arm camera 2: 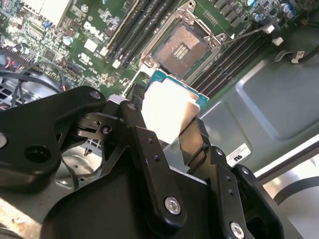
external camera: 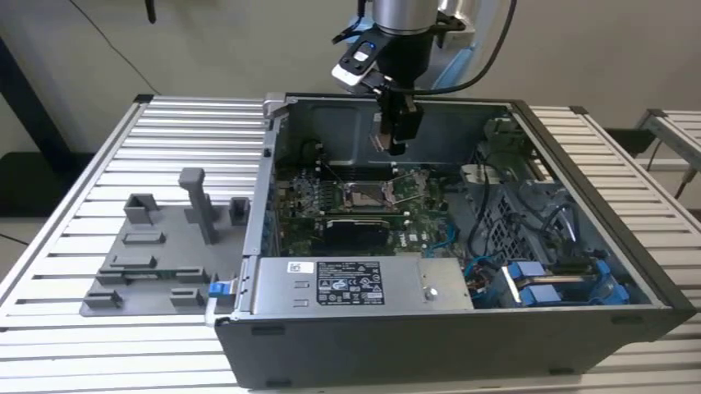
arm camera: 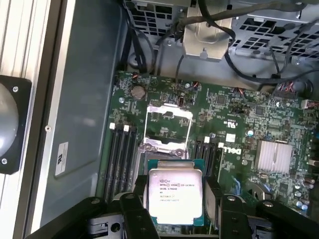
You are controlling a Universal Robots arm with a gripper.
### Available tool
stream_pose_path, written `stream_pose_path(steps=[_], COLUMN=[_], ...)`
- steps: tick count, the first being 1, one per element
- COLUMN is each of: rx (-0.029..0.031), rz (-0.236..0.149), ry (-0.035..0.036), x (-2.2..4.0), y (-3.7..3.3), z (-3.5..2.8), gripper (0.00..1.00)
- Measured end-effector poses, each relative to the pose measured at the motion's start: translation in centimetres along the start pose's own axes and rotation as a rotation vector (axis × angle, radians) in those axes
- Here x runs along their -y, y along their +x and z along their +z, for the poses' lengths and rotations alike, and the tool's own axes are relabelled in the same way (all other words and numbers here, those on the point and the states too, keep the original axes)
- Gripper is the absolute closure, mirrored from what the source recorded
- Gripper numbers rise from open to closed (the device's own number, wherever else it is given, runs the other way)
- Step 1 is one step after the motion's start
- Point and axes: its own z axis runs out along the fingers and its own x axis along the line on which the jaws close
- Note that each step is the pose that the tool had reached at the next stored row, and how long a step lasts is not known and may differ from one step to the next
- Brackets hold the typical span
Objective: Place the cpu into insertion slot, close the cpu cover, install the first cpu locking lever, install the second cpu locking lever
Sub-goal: 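Place the cpu into insertion slot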
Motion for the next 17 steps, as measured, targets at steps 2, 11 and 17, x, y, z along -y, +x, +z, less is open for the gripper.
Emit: stream_pose_path(steps=[2,11,17], rx=[0.0009,0.005,0.0079], rz=[0.01,0.06,0.094], ry=[-0.0002,-0.0014,-0.002], x=[0.11,0.57,0.87], y=[0.11,0.63,1.03], z=[0.25,1.49,2.39], gripper=[0.46,0.46,0.46])
